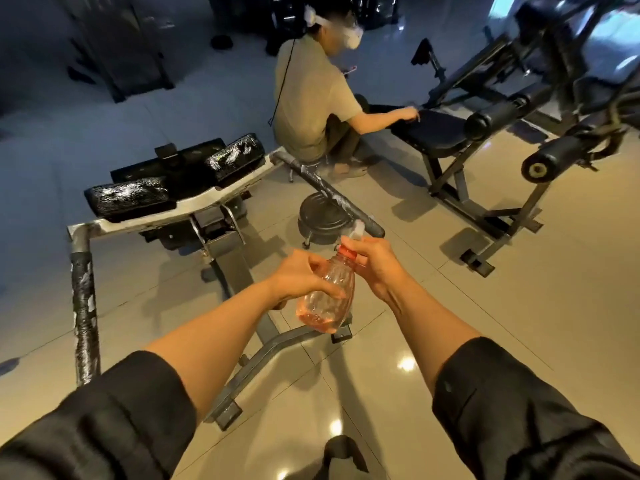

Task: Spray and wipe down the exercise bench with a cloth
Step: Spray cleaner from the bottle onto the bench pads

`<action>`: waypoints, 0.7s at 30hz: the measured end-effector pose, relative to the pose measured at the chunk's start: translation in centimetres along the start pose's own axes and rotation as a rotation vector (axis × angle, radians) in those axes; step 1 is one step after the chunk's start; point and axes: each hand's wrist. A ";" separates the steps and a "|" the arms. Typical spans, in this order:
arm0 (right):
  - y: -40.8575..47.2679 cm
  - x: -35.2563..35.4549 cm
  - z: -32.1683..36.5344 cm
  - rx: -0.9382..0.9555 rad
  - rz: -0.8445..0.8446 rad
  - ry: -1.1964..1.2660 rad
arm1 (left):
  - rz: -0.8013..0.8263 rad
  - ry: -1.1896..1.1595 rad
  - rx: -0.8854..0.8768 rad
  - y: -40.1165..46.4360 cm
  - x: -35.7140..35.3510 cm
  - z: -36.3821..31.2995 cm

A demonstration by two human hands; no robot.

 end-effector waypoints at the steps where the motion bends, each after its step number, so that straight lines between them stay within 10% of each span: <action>1: -0.5 0.4 -0.2 -0.005 -0.021 -0.018 | 0.001 0.017 0.000 -0.1 -0.5 0.1; 21: 1.4 -4.4 2.3 0.031 0.096 -0.165 | -0.181 -0.027 0.000 -1.8 3.0 0.0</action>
Point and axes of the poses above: each hand's wrist, its own y-axis towards the middle knuckle, its own x-axis out of the back of the hand, z = x × y, and after that the axes turned 2 degrees about -z, right-handed
